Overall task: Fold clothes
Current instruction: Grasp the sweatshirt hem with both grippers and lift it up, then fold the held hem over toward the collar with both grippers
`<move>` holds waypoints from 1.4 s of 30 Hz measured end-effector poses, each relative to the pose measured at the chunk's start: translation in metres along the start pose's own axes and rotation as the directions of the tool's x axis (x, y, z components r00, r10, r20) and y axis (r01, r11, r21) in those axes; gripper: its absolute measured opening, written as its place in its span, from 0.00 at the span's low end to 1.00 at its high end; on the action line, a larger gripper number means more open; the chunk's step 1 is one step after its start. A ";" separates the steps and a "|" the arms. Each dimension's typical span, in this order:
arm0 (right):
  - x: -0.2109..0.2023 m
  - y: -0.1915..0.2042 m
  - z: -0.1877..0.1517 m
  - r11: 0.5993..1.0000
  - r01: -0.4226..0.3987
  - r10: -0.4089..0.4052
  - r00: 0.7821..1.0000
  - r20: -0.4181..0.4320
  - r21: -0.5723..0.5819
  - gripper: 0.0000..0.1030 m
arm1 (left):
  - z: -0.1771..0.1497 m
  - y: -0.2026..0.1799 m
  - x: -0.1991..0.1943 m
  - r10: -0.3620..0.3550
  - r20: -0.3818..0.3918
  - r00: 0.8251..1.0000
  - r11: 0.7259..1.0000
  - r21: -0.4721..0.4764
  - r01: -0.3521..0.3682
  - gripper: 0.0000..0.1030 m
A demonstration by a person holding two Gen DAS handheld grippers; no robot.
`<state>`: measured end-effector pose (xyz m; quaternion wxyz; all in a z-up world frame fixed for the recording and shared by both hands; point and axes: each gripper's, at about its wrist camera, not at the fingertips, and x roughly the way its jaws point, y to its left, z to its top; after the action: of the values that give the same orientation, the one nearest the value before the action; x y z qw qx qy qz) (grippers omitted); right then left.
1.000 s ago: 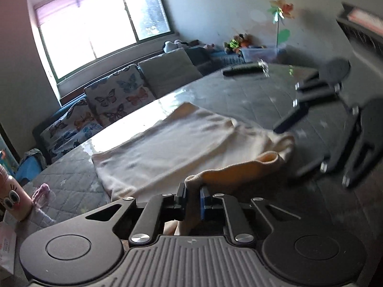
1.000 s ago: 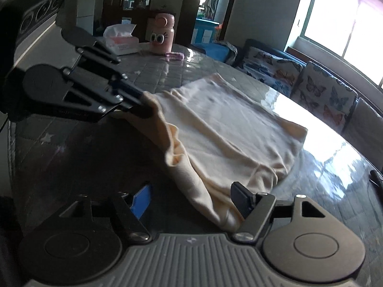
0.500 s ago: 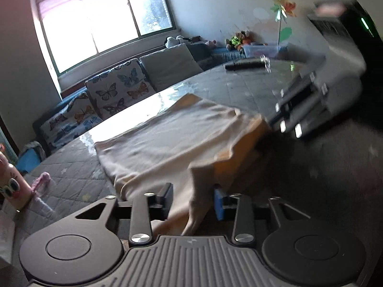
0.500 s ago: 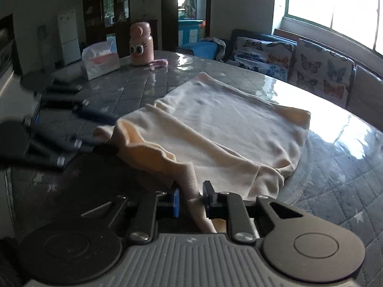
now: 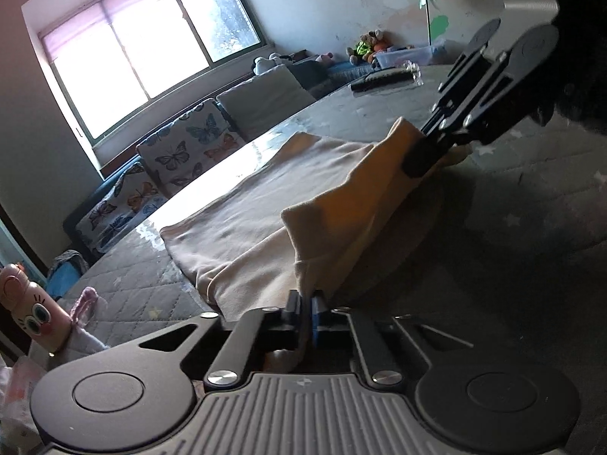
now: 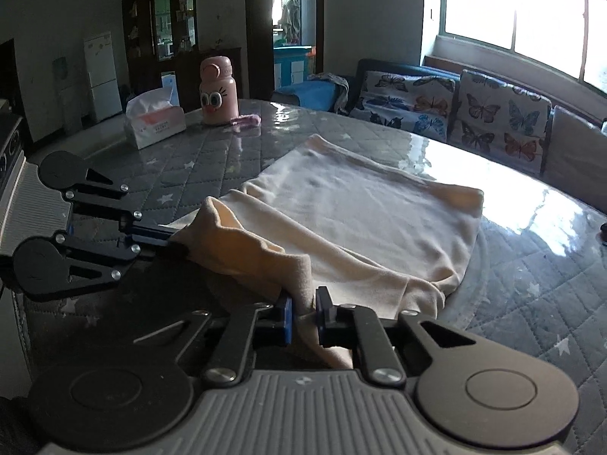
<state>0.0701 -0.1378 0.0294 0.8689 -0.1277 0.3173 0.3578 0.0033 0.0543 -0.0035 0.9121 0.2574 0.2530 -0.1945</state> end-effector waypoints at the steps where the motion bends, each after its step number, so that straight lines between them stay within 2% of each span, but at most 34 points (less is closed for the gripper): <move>1: -0.002 0.001 0.000 1.000 0.000 0.000 1.000 0.005 -0.003 0.10 | 0.001 0.001 -0.003 -0.001 0.004 1.000 1.000 -0.006 0.001 0.04; 7: -0.022 0.011 0.001 1.000 -0.022 0.022 1.000 0.022 -0.016 0.10 | 0.003 0.001 -0.032 -0.029 0.026 0.999 0.999 -0.033 0.030 0.04; 16: -0.092 0.043 -0.010 0.994 -0.102 0.103 0.995 0.019 -0.049 0.10 | -0.002 -0.014 -0.113 -0.122 0.052 0.991 0.990 -0.063 0.126 0.04; 21: -0.104 0.049 -0.010 0.991 -0.121 0.121 0.993 0.002 -0.051 0.09 | 0.004 -0.013 -0.117 -0.130 0.044 0.991 0.988 -0.078 0.133 0.04; 27: -0.083 0.020 0.014 0.993 -0.117 0.117 0.993 0.007 0.007 0.09 | 0.024 0.014 -0.087 -0.080 0.051 0.996 0.988 -0.128 0.086 0.04; 32: -0.045 -0.015 0.052 0.993 -0.109 0.108 0.994 0.017 0.034 0.09 | 0.048 0.047 -0.039 -0.021 0.038 0.999 0.990 -0.137 0.026 0.04; 37: 0.016 -0.050 0.079 0.994 -0.066 0.067 0.998 -0.017 0.093 0.10 | 0.062 0.076 0.029 0.021 -0.019 1.000 0.984 -0.177 -0.024 0.04; 41: 0.066 -0.071 0.077 0.986 -0.025 0.034 0.998 -0.055 0.168 0.10 | 0.053 0.085 0.083 0.033 -0.102 0.994 0.974 -0.221 -0.055 0.05; 42: 0.074 -0.074 0.074 0.983 -0.014 0.026 0.998 -0.061 0.184 0.13 | 0.049 0.085 0.095 0.030 -0.124 0.992 0.971 -0.232 -0.059 0.08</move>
<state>0.1962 -0.1173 0.0384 0.8629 -0.0551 0.3775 0.3315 0.1383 0.0728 0.0107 0.9235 0.1645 0.3226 -0.1270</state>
